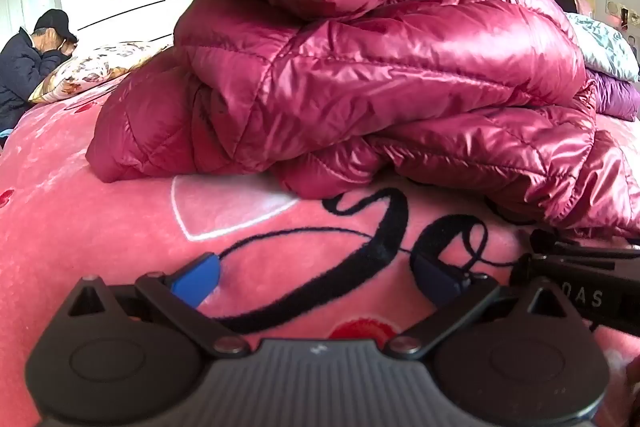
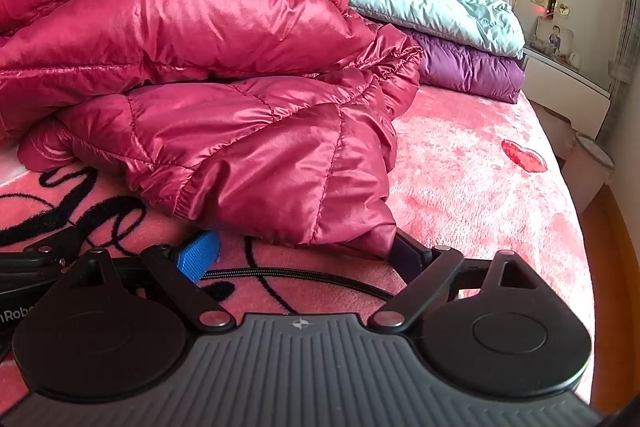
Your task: Fold large clothes
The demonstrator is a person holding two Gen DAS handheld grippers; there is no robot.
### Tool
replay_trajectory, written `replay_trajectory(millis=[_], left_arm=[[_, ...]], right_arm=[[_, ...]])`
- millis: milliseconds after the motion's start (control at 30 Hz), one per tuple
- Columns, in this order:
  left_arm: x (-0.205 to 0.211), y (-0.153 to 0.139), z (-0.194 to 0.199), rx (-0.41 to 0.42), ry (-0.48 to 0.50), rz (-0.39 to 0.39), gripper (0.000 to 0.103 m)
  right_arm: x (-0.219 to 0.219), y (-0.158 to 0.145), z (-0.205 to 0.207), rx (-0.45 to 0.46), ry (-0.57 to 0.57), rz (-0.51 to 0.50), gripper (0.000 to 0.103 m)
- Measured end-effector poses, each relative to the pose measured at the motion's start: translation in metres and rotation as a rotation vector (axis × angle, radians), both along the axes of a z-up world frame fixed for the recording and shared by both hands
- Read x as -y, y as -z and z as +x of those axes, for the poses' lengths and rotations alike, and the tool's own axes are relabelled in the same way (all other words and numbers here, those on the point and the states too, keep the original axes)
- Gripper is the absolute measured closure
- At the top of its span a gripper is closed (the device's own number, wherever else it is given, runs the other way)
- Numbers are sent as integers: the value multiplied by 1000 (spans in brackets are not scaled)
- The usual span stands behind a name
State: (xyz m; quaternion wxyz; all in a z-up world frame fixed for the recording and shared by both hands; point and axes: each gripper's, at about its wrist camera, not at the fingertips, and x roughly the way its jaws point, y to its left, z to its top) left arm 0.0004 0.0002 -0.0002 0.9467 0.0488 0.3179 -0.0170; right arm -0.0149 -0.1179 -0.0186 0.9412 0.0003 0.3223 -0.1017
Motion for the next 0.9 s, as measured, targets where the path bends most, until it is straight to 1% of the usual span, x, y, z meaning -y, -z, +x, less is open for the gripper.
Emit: replay_trajectory(millis=[200, 267, 300, 367, 433, 533, 600, 700, 767, 900], left_arm=[[-9, -1, 2, -8, 8, -19, 0], [-12, -4, 2, -20, 19, -3, 0], [-14, -6, 1, -25, 24, 9, 0], [-19, -12, -5, -23, 32, 30, 0], [-5, -23, -33, 3, 42, 66, 1], [-11, -45, -54, 31, 67, 59, 1], [-12, -65, -66, 59, 82, 74, 1], [-25, -97, -80, 83, 92, 80, 1], [-36, -117, -87, 103, 93, 66, 1], [-49, -155, -105, 152, 93, 59, 1]], right_arm=[[2, -5, -6, -19, -20, 12, 0], [3, -9, -12, -40, -41, 25, 0], [5, -11, -7, -45, -37, 37, 0], [11, -29, -14, -58, -25, 73, 0], [13, -38, -27, -52, -18, 78, 0], [13, -54, -50, -18, -6, 66, 0], [13, -69, -72, 18, 11, 71, 0], [11, -90, -99, 58, 26, 120, 0], [11, -105, -115, 63, 33, 138, 0], [1, -132, -148, 83, 40, 117, 0]])
